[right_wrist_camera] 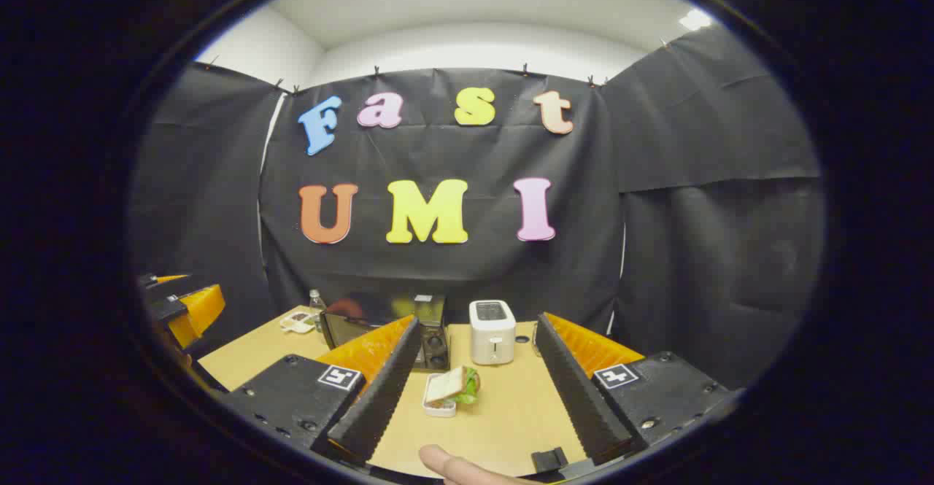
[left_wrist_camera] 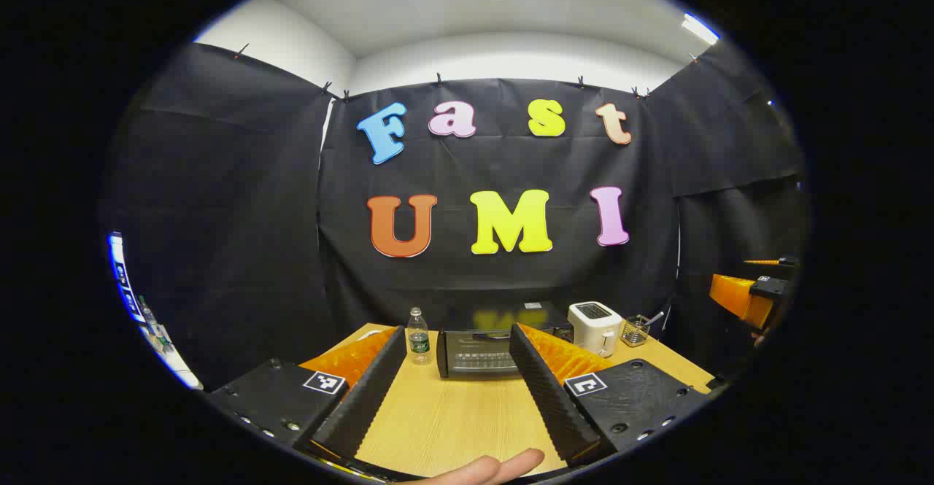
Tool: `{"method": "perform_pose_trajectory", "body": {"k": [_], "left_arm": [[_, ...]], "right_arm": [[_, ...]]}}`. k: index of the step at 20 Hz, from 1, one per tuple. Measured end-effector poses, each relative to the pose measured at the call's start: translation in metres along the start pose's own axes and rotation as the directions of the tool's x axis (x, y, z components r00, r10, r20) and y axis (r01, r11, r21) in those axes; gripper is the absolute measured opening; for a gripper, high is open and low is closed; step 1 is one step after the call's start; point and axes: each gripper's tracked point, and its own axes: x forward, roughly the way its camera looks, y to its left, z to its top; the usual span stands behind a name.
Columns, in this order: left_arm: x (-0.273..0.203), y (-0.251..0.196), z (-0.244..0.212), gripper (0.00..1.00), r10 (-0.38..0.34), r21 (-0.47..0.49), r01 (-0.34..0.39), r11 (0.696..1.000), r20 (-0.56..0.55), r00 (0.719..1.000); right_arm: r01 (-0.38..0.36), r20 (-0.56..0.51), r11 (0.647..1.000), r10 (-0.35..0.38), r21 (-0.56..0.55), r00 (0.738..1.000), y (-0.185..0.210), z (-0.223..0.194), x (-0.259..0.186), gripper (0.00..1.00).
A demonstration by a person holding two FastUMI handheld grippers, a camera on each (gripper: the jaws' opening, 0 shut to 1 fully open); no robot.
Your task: Open the electric oven with the left hand, put the food in, and close the electric oven.
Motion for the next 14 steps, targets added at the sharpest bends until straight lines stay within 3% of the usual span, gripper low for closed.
{"method": "perform_pose_trajectory", "body": {"k": [1, 2, 3, 4, 6, 7, 8, 9, 11, 12, 13, 14], "left_arm": [[0.001, -0.004, -0.001, 0.93, -0.004, 0.0, 0.004, 1.0, -0.005, 1.0], [0.002, -0.008, -0.002, 0.93, -0.009, 0.0, 0.009, 1.0, -0.01, 1.0], [0.004, -0.011, -0.002, 0.81, -0.016, 0.0, 0.016, 1.0, -0.013, 1.0], [0.006, -0.013, -0.003, 0.93, -0.024, 0.0, 0.024, 1.0, -0.017, 1.0], [0.01, -0.014, -0.008, 0.94, -0.021, 0.003, 0.022, 1.0, -0.026, 0.999], [0.013, -0.014, -0.011, 0.94, -0.019, 0.004, 0.019, 1.0, -0.034, 0.999], [0.015, -0.014, -0.014, 0.82, -0.017, 0.004, 0.018, 1.0, -0.041, 0.999], [0.017, -0.015, -0.017, 0.94, -0.018, 0.003, 0.018, 1.0, -0.053, 0.998], [0.02, -0.016, -0.021, 0.94, -0.015, 0.0, 0.015, 1.0, -0.062, 0.998], [0.021, -0.015, -0.018, 0.94, -0.014, -0.001, 0.014, 1.0, -0.058, 0.998], [0.025, -0.016, -0.017, 0.94, -0.015, -0.002, 0.015, 1.0, -0.054, 0.998], [0.027, -0.017, -0.017, 0.94, -0.016, -0.002, 0.016, 1.0, -0.048, 0.999]], "right_arm": [[0.007, 0.004, 1.0, -0.007, 0.0, 1.0, -0.003, 0.001, 0.0, 1.0], [0.014, 0.006, 1.0, -0.014, 0.0, 1.0, -0.005, 0.002, 0.0, 1.0], [0.023, 0.015, 1.0, -0.023, -0.001, 1.0, -0.009, 0.003, 0.0, 1.0], [0.032, 0.022, 0.999, -0.032, -0.003, 0.999, -0.013, 0.004, 0.001, 1.0], [0.043, 0.03, 0.999, -0.043, 0.001, 0.999, -0.017, 0.002, 0.003, 1.0], [0.045, 0.029, 0.999, -0.045, 0.003, 0.999, -0.019, 0.001, 0.003, 0.92], [0.047, 0.031, 0.999, -0.047, 0.004, 0.998, -0.021, 0.001, 0.004, 0.92], [0.049, 0.031, 0.999, -0.049, 0.006, 0.998, -0.023, -0.001, 0.006, 0.92], [0.047, 0.031, 0.999, -0.047, 0.012, 0.998, -0.024, -0.003, 0.009, 0.92], [0.047, 0.033, 0.999, -0.047, 0.015, 0.998, -0.026, -0.003, 0.01, 1.0], [0.047, 0.036, 0.999, -0.048, 0.019, 0.998, -0.026, -0.003, 0.012, 1.0], [0.048, 0.04, 0.999, -0.049, 0.021, 0.998, -0.028, -0.005, 0.014, 0.92]]}}
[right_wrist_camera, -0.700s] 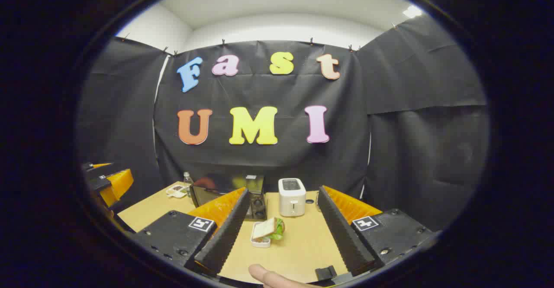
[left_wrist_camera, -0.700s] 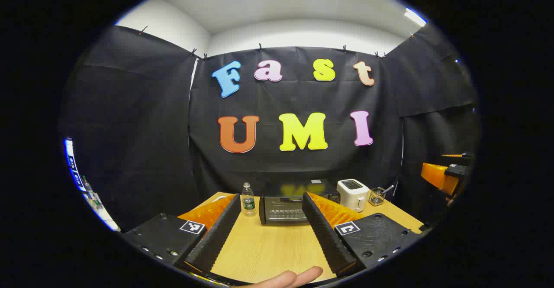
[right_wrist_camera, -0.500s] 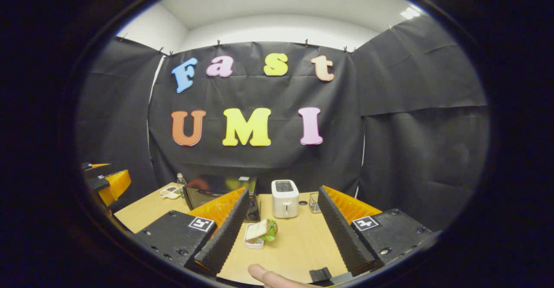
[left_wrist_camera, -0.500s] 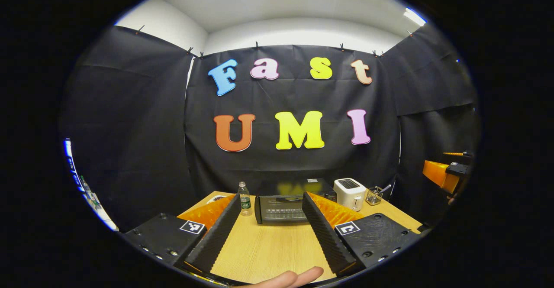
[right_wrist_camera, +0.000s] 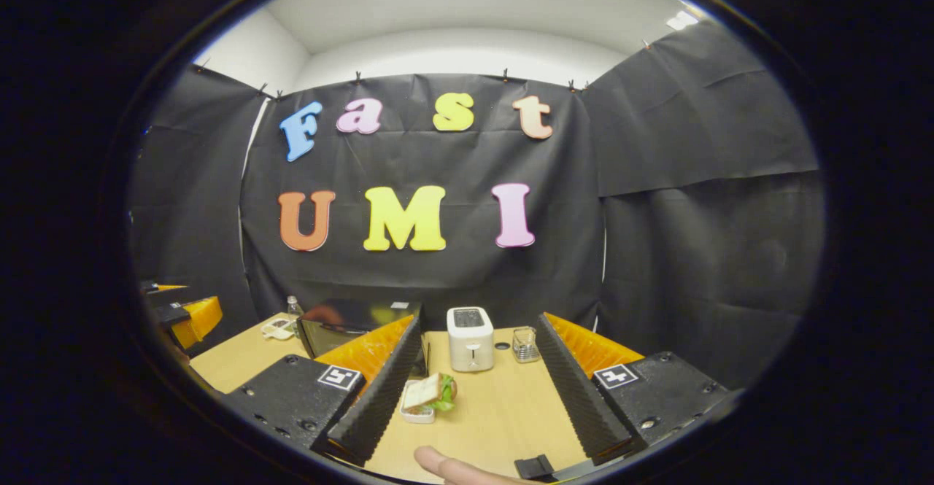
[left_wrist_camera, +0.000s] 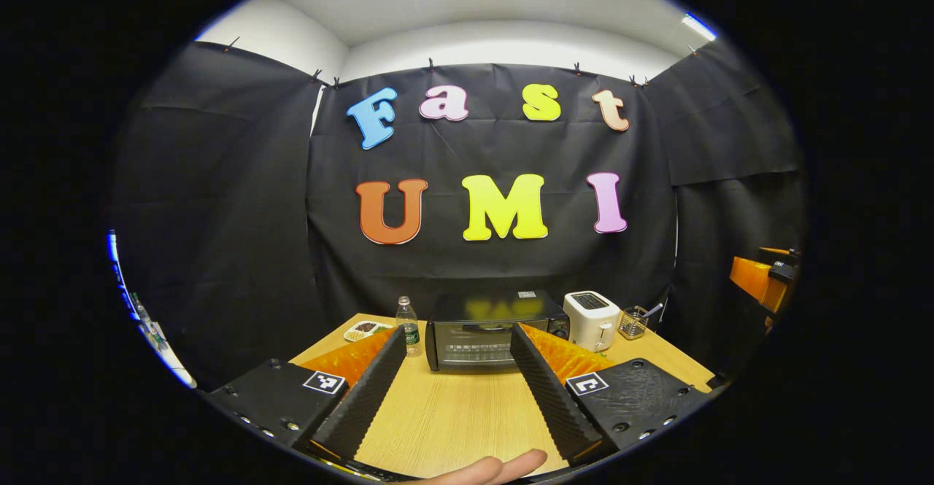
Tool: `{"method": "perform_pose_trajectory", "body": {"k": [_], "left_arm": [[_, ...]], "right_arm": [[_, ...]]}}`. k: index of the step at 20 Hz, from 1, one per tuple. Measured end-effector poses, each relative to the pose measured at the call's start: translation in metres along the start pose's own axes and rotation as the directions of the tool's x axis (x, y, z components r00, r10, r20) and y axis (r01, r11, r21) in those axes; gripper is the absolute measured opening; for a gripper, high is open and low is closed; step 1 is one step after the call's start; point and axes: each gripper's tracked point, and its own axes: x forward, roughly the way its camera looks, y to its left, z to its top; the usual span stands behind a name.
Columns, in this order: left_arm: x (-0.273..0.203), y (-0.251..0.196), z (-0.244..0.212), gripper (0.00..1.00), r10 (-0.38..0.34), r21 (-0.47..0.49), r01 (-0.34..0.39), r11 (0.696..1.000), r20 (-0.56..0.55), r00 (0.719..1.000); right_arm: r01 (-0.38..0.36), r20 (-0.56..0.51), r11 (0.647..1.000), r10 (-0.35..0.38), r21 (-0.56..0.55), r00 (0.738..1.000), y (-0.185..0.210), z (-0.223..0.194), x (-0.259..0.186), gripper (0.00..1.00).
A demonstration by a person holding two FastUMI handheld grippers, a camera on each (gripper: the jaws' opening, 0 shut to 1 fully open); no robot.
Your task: Open the electric oven with the left hand, put the food in, and close the electric oven.
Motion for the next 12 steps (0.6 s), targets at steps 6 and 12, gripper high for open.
{"method": "perform_pose_trajectory", "body": {"k": [6, 12], "left_arm": [[0.033, -0.016, -0.004, 0.82, -0.029, 0.0, 0.029, 1.0, -0.011, 1.0], [0.102, -0.026, -0.014, 0.82, -0.012, -0.029, 0.011, 1.0, -0.041, 0.999]], "right_arm": [[0.016, 0.039, 1.0, -0.016, -0.003, 0.999, -0.011, 0.001, 0.011, 1.0], [0.006, 0.08, 1.0, -0.006, -0.004, 0.997, -0.02, 0.004, 0.021, 0.92]]}}
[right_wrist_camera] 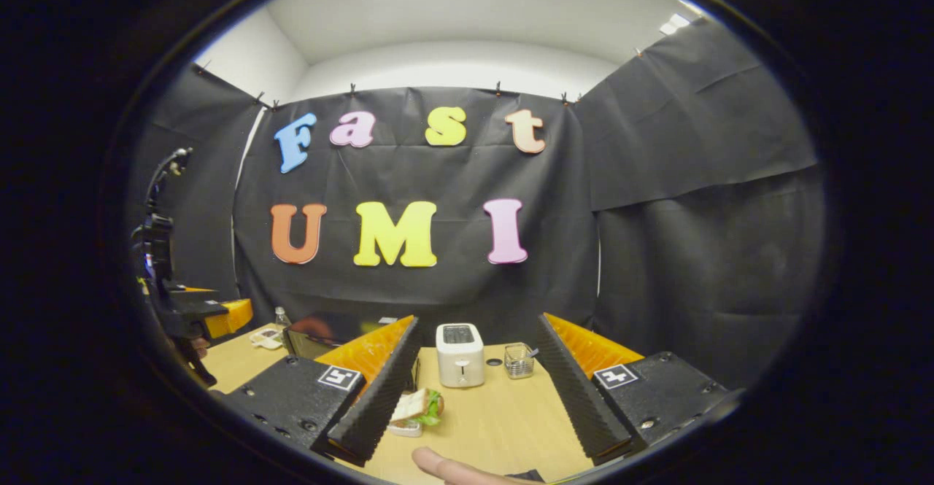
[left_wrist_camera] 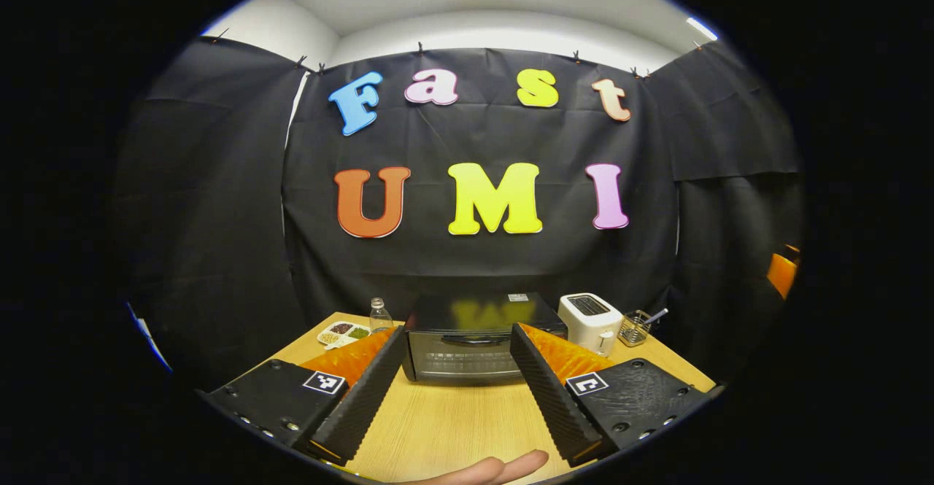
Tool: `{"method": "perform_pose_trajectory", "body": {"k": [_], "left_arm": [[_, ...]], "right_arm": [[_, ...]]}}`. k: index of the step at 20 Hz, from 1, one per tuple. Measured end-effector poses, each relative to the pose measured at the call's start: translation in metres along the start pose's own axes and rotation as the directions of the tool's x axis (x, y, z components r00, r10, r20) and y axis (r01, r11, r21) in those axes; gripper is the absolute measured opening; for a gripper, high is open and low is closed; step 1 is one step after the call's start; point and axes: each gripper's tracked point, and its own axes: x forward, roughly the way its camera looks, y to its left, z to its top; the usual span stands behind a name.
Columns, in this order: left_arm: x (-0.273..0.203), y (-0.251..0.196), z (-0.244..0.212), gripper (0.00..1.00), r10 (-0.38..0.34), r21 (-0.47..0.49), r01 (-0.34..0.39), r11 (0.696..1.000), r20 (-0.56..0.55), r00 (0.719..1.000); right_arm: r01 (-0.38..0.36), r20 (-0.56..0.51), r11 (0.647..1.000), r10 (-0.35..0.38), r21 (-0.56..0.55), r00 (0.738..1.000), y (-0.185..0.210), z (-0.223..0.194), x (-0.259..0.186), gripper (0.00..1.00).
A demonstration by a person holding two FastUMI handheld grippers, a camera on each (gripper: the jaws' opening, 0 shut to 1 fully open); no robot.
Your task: Open the electric oven with the left hand, put the food in, and close the electric oven.
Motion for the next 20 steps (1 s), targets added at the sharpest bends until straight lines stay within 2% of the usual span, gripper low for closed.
{"method": "perform_pose_trajectory", "body": {"k": [1, 4, 5, 6, 7, 11, 12, 13, 15, 20], "left_arm": [[0.015, -0.005, -0.002, 0.94, -0.005, -0.003, 0.005, 1.0, -0.004, 1.0], [0.064, -0.019, -0.018, 0.94, -0.029, 0.004, 0.029, 1.0, -0.045, 0.999], [0.08, -0.021, -0.025, 0.94, -0.027, 0.005, 0.027, 1.0, -0.062, 0.998], [0.097, -0.025, -0.034, 0.94, -0.04, -0.009, 0.039, 0.999, -0.087, 0.995], [0.112, -0.03, -0.044, 0.94, -0.049, -0.02, 0.047, 0.999, -0.116, 0.992], [0.169, -0.022, -0.078, 0.94, 0.002, 0.004, -0.001, 1.0, -0.192, 0.981], [0.182, -0.021, -0.087, 0.94, 0.007, 0.016, -0.003, 1.0, -0.214, 0.977], [0.192, -0.019, -0.097, 0.94, 0.014, 0.025, -0.008, 1.0, -0.245, 0.97], [0.203, -0.014, -0.112, 0.94, 0.03, 0.026, -0.023, 0.999, -0.292, 0.956], [0.214, -0.031, -0.127, 0.94, -0.026, -0.009, 0.025, 1.0, -0.321, 0.947]], "right_arm": [[-0.005, 0.0, 1.0, 0.005, 0.001, 1.0, -0.001, -0.001, 0.003, 0.92], [-0.031, 0.009, 1.0, 0.031, 0.004, 0.999, -0.002, -0.003, 0.011, 0.92], [-0.018, 0.014, 1.0, 0.018, 0.001, 1.0, -0.008, -0.004, 0.015, 0.92], [-0.005, 0.017, 1.0, 0.005, -0.002, 1.0, -0.015, -0.006, 0.018, 1.0], [0.004, 0.018, 1.0, -0.004, 0.0, 1.0, -0.018, -0.007, 0.02, 0.91], [0.026, 0.023, 1.0, -0.026, 0.004, 0.999, -0.032, -0.016, 0.03, 0.92], [0.027, 0.017, 1.0, -0.027, 0.003, 0.999, -0.034, -0.018, 0.032, 1.0], [0.032, 0.013, 0.999, -0.032, -0.002, 0.999, -0.037, -0.022, 0.034, 0.92], [0.052, 0.018, 0.999, -0.052, -0.014, 0.998, -0.046, -0.023, 0.037, 0.92], [0.07, 0.012, 0.997, -0.07, -0.017, 0.998, -0.054, -0.03, 0.036, 0.92]]}}
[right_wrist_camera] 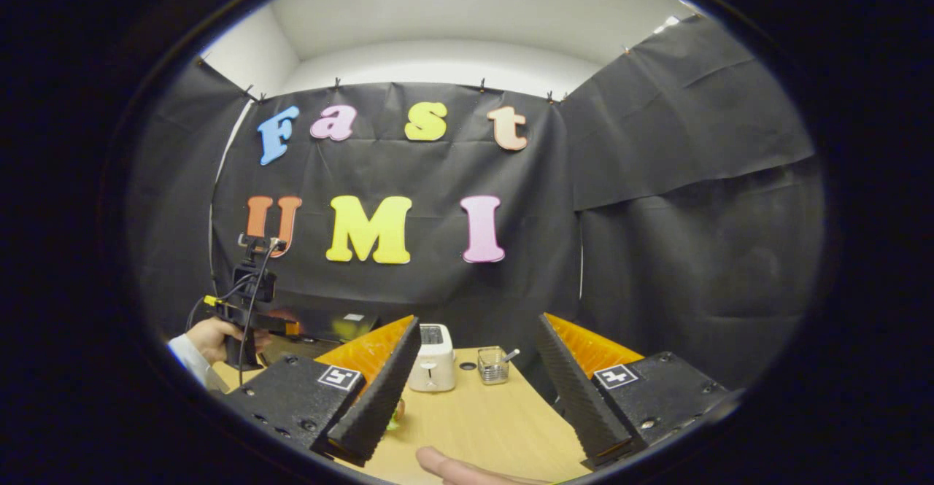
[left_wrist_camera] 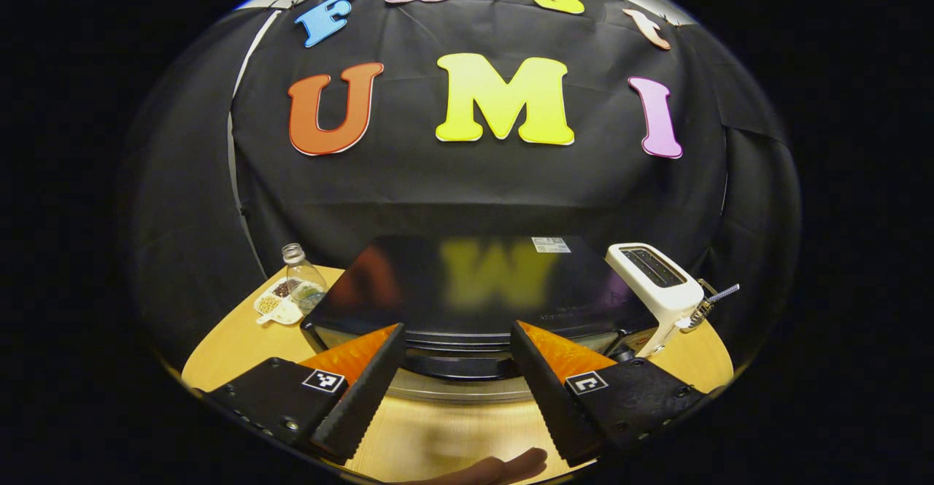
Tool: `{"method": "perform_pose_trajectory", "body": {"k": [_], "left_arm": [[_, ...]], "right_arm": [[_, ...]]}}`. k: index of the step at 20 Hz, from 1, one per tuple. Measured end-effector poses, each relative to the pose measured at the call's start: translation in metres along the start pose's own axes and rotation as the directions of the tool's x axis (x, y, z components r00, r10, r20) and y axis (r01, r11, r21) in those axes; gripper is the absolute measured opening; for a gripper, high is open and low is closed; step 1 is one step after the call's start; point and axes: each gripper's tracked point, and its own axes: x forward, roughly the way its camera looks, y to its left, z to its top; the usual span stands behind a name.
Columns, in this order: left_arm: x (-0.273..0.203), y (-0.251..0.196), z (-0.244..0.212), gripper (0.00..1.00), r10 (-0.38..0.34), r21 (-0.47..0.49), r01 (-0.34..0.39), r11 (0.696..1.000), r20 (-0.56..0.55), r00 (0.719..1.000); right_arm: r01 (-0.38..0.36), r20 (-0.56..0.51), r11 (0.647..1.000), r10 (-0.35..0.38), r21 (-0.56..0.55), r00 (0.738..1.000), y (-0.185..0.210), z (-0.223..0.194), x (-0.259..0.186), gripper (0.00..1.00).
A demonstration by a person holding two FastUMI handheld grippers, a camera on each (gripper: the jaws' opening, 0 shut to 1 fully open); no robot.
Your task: Open the electric oven with the left hand, put the food in, and close the electric oven.
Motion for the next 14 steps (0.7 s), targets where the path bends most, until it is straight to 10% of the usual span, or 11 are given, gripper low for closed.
{"method": "perform_pose_trajectory", "body": {"k": [2, 3, 14], "left_arm": [[0.003, -0.002, -0.01, 0.82, 0.003, 0.018, -0.003, 1.0, -0.038, 0.999], [0.005, -0.001, -0.006, 0.99, 0.002, 0.022, -0.001, 1.0, -0.021, 1.0], [-0.04, 0.0, -0.039, 1.0, -0.02, -0.036, 0.017, 0.999, -0.098, 0.995]], "right_arm": [[0.012, -0.009, 1.0, -0.012, -0.001, 1.0, -0.004, -0.001, -0.002, 0.92], [0.012, -0.008, 1.0, -0.012, -0.005, 1.0, -0.004, 0.0, -0.004, 0.92], [0.026, -0.024, 1.0, -0.026, 0.016, 0.999, -0.008, -0.001, -0.031, 0.92]]}}
